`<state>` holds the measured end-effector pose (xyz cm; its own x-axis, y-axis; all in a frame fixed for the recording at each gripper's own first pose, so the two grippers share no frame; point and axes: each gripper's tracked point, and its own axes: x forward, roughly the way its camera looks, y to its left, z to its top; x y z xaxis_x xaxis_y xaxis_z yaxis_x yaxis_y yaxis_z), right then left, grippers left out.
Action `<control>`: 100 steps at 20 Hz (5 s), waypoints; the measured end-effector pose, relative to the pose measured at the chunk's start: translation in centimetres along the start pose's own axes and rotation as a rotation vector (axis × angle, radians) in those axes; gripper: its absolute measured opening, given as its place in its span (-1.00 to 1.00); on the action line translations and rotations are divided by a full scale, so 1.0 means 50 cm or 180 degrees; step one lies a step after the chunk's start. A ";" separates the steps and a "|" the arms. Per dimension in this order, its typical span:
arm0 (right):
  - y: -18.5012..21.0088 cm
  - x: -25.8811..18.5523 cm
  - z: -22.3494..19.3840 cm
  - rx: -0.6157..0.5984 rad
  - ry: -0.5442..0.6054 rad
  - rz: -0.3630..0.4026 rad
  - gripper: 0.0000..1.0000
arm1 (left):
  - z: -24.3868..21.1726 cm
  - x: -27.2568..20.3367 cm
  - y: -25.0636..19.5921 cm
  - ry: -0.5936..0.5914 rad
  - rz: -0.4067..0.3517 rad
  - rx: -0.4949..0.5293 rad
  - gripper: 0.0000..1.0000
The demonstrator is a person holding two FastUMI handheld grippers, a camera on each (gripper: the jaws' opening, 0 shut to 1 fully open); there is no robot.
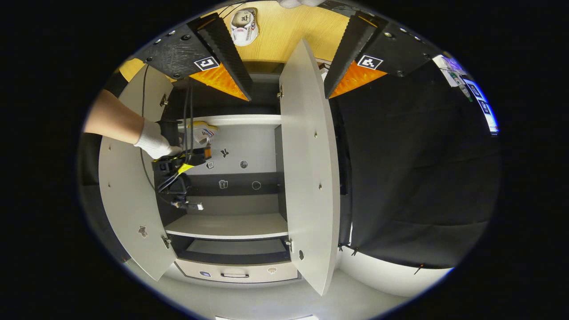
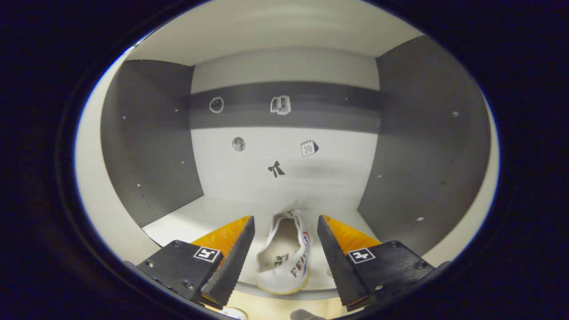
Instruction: Grab one shoe with the right hand and put it into the shoe cabinet, grab the other shoe with the left hand and put it into the shoe cabinet; then close the right door with the right hand and the left door with the left hand.
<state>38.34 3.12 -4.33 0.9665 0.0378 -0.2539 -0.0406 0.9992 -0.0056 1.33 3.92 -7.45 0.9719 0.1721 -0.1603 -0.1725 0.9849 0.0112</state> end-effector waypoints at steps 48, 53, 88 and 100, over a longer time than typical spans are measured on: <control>-0.077 -0.662 -0.310 0.0190 0.0003 -0.0070 1.00 | -0.747 0.202 -0.264 0.2079 -0.1402 0.0735 0.21; -0.075 -0.652 -0.306 0.0222 0.0004 -0.0042 1.00 | -0.756 0.205 -0.238 0.2194 -0.1224 0.0847 -0.48; 0.002 -0.580 -0.157 -0.0190 -0.0495 0.1257 1.00 | 0.132 0.646 -0.370 0.0665 -0.0539 0.0237 -0.78; -0.023 -0.554 -0.202 -0.0195 -0.0240 0.1201 1.00 | 0.090 0.769 -0.379 0.0885 -0.0578 0.0460 -0.17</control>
<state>9.06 0.78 -7.05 0.8966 0.4058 -0.1775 -0.4096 0.9121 0.0162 42.70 -8.03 -9.37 0.9006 0.0025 -0.4346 0.0428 0.9946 0.0942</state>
